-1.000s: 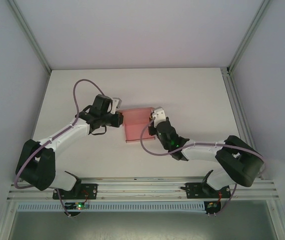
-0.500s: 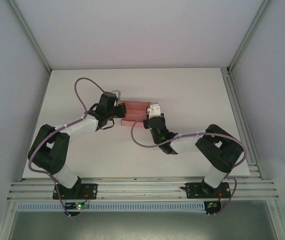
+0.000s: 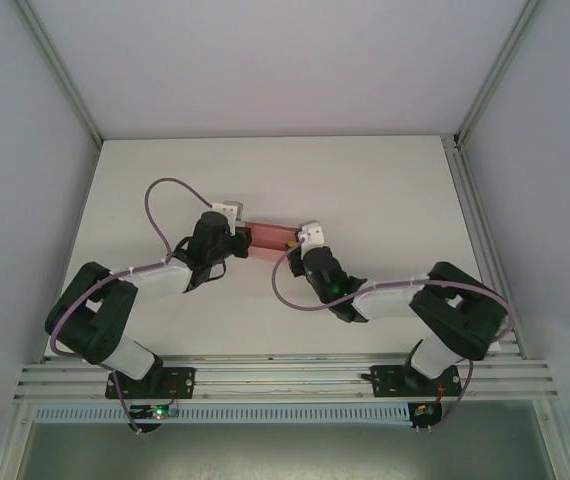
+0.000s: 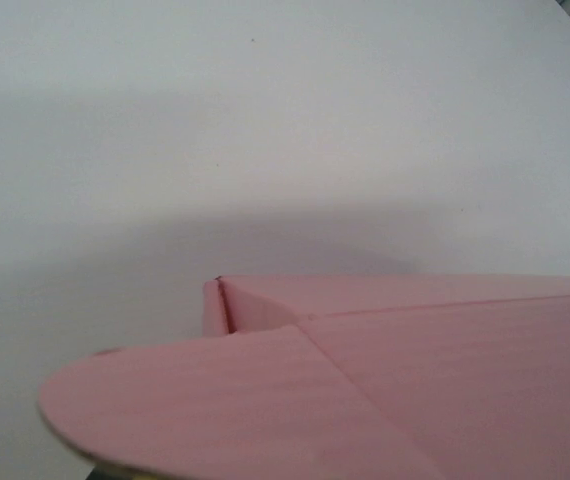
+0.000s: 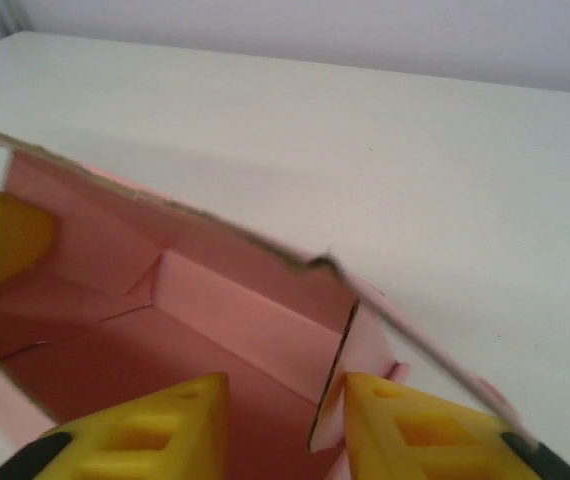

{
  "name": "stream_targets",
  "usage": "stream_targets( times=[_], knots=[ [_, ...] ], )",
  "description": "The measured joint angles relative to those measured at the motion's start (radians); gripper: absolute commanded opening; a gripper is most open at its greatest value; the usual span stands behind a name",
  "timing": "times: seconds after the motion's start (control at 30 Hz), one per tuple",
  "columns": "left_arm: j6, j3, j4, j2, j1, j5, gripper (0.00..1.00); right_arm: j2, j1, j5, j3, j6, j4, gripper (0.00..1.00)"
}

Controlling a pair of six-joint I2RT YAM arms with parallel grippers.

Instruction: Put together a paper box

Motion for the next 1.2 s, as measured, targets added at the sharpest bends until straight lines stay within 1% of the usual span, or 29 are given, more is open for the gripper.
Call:
stream_targets(
  times=[0.17,0.23,0.3,0.43,0.53,0.6,0.73,0.83,0.9,0.97,1.1,1.2],
  knots=[
    [0.059,-0.076,0.1,-0.011,-0.044,-0.024,0.0,-0.169,0.0,-0.08,-0.002,0.014,-0.158,0.67],
    [0.079,-0.093,0.128,-0.011,-0.056,-0.035,0.0,-0.237,0.0,-0.106,-0.006,0.024,-0.22,0.77],
    [0.095,-0.1,0.14,-0.011,-0.058,-0.044,0.0,-0.307,0.0,-0.126,-0.022,0.038,-0.275,0.86],
    [0.126,-0.106,0.151,-0.011,-0.074,-0.051,0.0,-0.437,0.0,-0.131,-0.072,0.061,-0.387,0.9],
    [0.154,-0.114,0.152,-0.021,-0.097,-0.071,0.0,-0.541,0.0,-0.139,-0.106,0.063,-0.461,0.95],
    [0.17,-0.117,0.152,-0.026,-0.11,-0.084,0.0,-0.615,-0.001,-0.158,-0.118,0.057,-0.488,0.98],
    [0.19,-0.119,0.152,-0.026,-0.118,-0.096,0.0,-0.704,-0.032,-0.186,-0.113,0.054,-0.496,0.98],
    [0.202,-0.123,0.156,-0.026,-0.122,-0.098,0.0,-0.684,-0.106,-0.2,-0.072,0.063,-0.525,0.97],
    [0.209,-0.127,0.158,-0.028,-0.124,-0.098,0.0,-0.621,-0.175,-0.222,-0.015,0.077,-0.552,0.97],
    [0.214,-0.129,0.158,-0.031,-0.124,-0.099,0.04,-0.531,-0.225,-0.238,0.061,0.084,-0.597,0.97],
    [0.221,-0.133,0.158,-0.035,-0.128,-0.101,0.09,-0.341,-0.244,-0.252,0.201,0.079,-0.66,0.97],
    [0.224,-0.145,0.146,-0.039,-0.133,-0.102,0.17,-0.212,-0.242,-0.272,0.258,0.076,-0.689,0.97]
  ],
)
